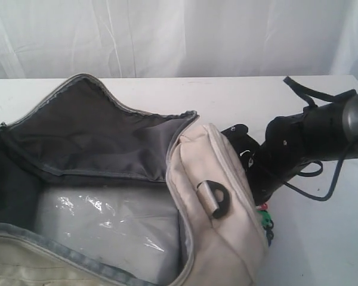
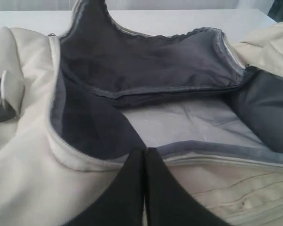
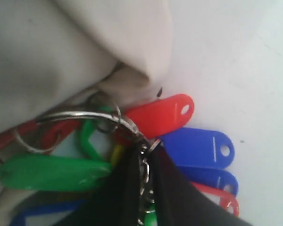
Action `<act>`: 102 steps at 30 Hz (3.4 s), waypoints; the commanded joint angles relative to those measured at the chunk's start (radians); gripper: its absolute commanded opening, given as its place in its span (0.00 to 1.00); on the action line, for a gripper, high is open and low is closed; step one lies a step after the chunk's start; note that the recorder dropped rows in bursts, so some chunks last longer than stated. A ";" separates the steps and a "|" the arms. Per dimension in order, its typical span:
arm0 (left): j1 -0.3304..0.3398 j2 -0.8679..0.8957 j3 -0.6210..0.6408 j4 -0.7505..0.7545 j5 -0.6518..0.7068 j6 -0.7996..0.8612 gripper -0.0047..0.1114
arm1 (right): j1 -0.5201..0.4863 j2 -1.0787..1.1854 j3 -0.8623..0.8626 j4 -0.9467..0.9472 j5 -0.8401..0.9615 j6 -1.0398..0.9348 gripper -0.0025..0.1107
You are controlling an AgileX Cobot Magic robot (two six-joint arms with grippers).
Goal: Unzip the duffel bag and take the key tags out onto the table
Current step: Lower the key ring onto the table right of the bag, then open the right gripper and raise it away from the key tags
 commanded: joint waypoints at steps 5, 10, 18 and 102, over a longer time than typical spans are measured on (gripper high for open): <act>0.003 0.003 0.004 -0.011 0.004 0.003 0.04 | -0.014 -0.027 -0.074 -0.073 0.218 -0.020 0.02; 0.003 0.003 0.004 -0.011 0.004 0.003 0.04 | -0.084 -0.097 -0.074 -0.145 0.326 -0.020 0.02; 0.003 0.003 0.004 -0.011 0.004 0.003 0.04 | -0.143 -0.147 -0.073 -0.195 0.370 -0.011 0.02; 0.003 0.003 -0.047 -0.071 0.013 0.099 0.04 | -0.194 -1.190 0.507 0.038 -0.519 0.012 0.02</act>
